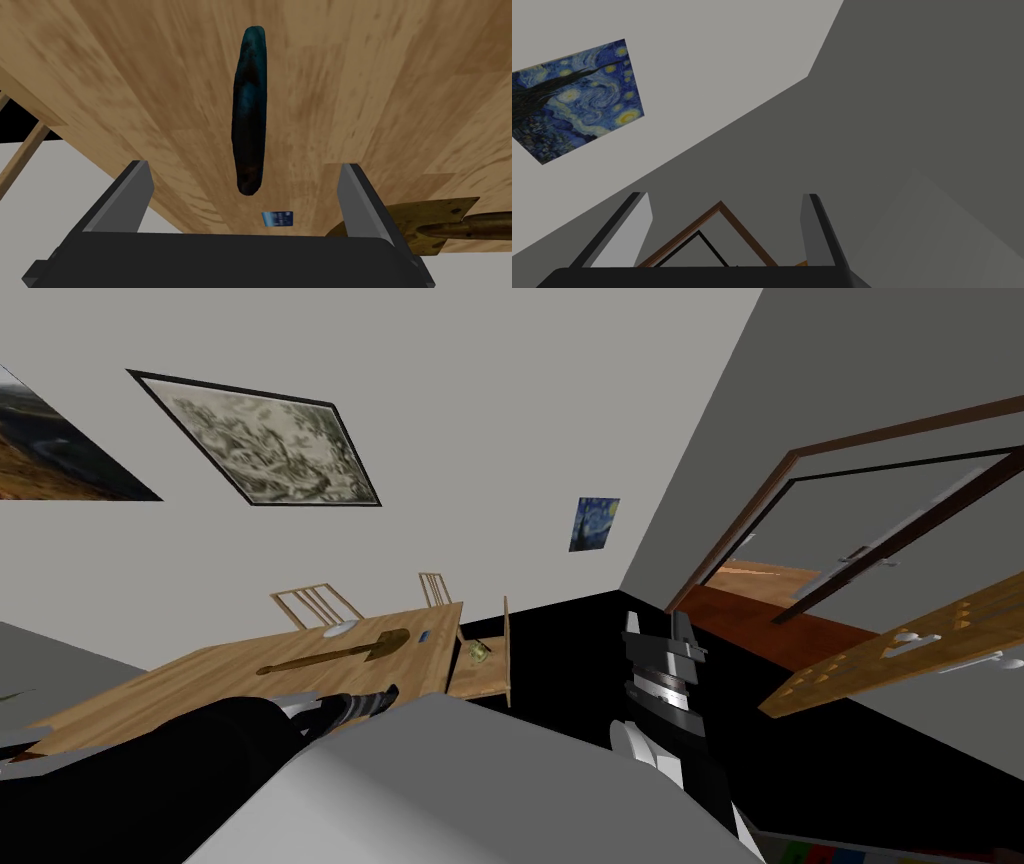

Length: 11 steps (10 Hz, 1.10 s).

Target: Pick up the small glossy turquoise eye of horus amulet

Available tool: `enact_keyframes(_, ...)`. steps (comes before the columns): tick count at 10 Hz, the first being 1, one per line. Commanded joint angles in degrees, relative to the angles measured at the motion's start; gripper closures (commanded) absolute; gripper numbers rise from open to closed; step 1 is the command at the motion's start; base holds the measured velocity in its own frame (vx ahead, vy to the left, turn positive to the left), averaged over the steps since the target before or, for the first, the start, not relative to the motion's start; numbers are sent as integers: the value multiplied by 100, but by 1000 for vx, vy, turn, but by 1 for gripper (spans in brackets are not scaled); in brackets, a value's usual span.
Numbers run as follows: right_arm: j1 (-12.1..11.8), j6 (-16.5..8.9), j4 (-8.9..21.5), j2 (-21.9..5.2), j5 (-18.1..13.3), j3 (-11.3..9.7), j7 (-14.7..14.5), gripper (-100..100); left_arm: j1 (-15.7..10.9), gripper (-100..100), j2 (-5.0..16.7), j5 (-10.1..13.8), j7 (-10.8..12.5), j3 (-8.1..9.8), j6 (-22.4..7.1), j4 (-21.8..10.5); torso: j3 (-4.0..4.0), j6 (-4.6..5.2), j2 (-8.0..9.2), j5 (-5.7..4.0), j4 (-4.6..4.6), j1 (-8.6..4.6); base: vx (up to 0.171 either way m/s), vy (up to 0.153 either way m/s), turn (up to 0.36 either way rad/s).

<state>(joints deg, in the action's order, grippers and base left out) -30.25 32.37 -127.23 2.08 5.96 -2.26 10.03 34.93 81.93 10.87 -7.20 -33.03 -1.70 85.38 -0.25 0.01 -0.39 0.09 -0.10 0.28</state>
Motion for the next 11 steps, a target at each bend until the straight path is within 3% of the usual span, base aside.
enact_keyframes(1,0,0,0,0,0,0,0,0,0,0,0,0,0,0,0,0,0,0,0,0,0,0,16,11,-3)
enact_keyframes(2,1,0,0,1,0,-1,0,0,-47,-100,-194,-68,-34,-8,3,-151,15,-1,25,-5,6,-17,17,15,-59)
enact_keyframes(5,1,0,0,1,0,-1,0,0,-114,-100,-485,-171,-89,-21,5,-377,25,-1,41,-5,11,-20,11,18,-56)
enact_keyframes(6,1,0,0,1,0,-1,0,0,-78,-100,-426,-154,-76,3,-6,-309,26,-2,42,-5,11,-20,5,9,-8)
enact_keyframes(7,1,0,0,1,0,-1,0,0,-77,100,-438,-159,-83,6,-7,-317,26,-2,43,-7,11,-23,0,0,0)
enact_keyframes(11,1,0,0,1,0,-1,0,0,-74,100,-429,-159,-84,3,3,-311,31,-4,47,5,15,-18,0,0,0)
